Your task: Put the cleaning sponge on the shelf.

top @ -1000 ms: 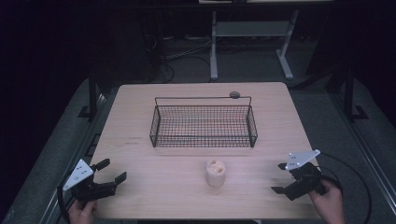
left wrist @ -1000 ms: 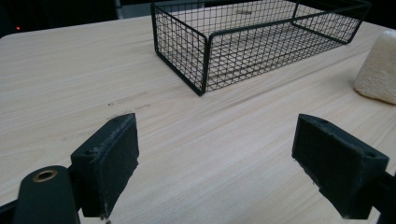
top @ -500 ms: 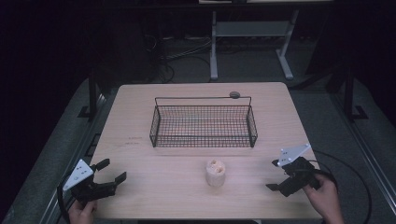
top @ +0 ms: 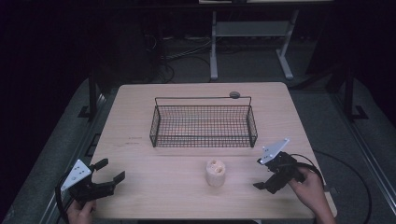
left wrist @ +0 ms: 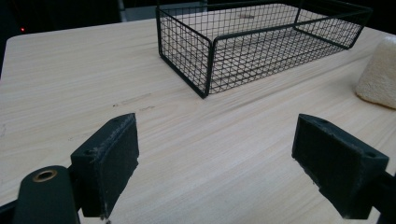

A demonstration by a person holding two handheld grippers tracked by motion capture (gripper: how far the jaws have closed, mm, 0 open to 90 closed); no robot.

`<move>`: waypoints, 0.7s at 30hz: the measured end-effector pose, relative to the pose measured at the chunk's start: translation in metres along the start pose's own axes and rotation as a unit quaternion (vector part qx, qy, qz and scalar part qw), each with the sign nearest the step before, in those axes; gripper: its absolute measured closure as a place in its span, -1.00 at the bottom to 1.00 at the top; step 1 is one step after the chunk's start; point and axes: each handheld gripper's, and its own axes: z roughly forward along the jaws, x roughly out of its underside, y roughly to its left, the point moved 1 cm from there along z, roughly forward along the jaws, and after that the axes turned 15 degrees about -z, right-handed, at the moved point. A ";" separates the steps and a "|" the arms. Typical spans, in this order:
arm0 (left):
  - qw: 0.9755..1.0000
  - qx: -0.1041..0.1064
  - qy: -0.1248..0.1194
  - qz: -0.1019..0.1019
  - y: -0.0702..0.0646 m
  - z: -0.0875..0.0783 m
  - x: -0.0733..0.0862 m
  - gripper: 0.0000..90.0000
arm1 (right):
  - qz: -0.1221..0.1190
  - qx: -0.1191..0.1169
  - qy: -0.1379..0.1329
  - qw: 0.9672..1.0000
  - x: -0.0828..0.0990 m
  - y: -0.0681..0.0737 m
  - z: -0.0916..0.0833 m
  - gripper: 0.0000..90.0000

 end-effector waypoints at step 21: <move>1.000 0.002 -0.001 0.000 0.000 0.000 0.000 -0.69 | -0.035 -0.024 -0.001 0.999 -0.040 -0.012 0.002 -0.68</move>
